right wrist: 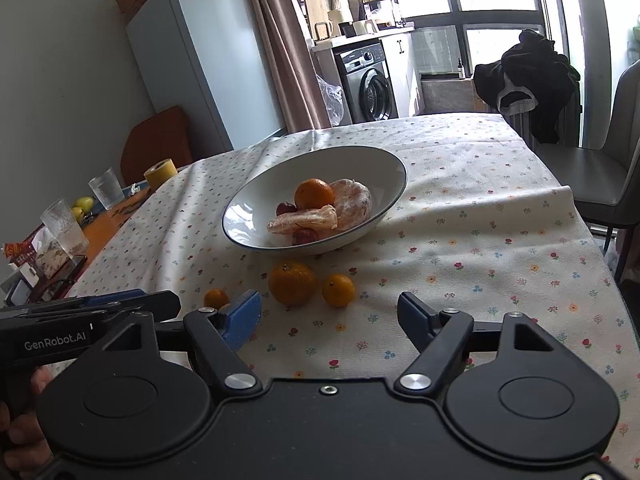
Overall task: Organize fruits
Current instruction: 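Withdraw both open tools toward the kiwi and mandarins on the cloth, then grasp the brown kiwi with the left tool while the right grasps a small mandarin, then carry the kiwi and mandarin into the bowl and open both tools there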
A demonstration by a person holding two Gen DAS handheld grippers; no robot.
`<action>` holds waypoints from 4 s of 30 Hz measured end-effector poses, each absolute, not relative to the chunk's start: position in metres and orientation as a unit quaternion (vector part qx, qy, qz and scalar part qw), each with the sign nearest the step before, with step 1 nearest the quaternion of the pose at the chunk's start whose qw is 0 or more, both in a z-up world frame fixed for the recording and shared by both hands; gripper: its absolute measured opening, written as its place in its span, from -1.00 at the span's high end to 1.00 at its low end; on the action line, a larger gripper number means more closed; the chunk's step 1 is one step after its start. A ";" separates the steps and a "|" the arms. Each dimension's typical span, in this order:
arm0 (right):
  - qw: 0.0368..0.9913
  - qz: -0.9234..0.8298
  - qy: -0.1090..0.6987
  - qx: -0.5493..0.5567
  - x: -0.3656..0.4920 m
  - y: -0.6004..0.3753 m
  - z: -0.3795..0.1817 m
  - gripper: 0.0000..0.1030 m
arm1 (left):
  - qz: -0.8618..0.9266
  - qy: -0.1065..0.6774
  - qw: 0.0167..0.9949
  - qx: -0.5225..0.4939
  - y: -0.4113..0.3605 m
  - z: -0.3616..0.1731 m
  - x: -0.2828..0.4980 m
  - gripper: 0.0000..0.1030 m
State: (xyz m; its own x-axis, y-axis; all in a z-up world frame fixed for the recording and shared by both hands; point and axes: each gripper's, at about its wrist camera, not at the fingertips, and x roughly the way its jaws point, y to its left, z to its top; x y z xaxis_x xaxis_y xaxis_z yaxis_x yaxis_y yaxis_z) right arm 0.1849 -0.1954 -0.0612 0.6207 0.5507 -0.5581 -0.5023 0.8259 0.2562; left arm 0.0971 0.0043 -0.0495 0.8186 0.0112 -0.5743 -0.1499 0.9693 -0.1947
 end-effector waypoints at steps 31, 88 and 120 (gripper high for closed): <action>0.894 0.287 0.343 0.028 0.212 -0.182 -0.088 -0.37 | 0.023 0.313 0.942 -0.120 -0.007 -0.070 0.128 0.54; 0.915 0.285 0.283 0.040 0.264 -0.151 -0.042 0.35 | 0.061 0.262 0.955 -0.126 0.038 -0.034 0.167 0.54; 0.913 0.254 0.311 0.063 0.271 -0.170 -0.060 -0.08 | 0.085 0.286 0.945 -0.136 0.062 -0.042 0.192 0.22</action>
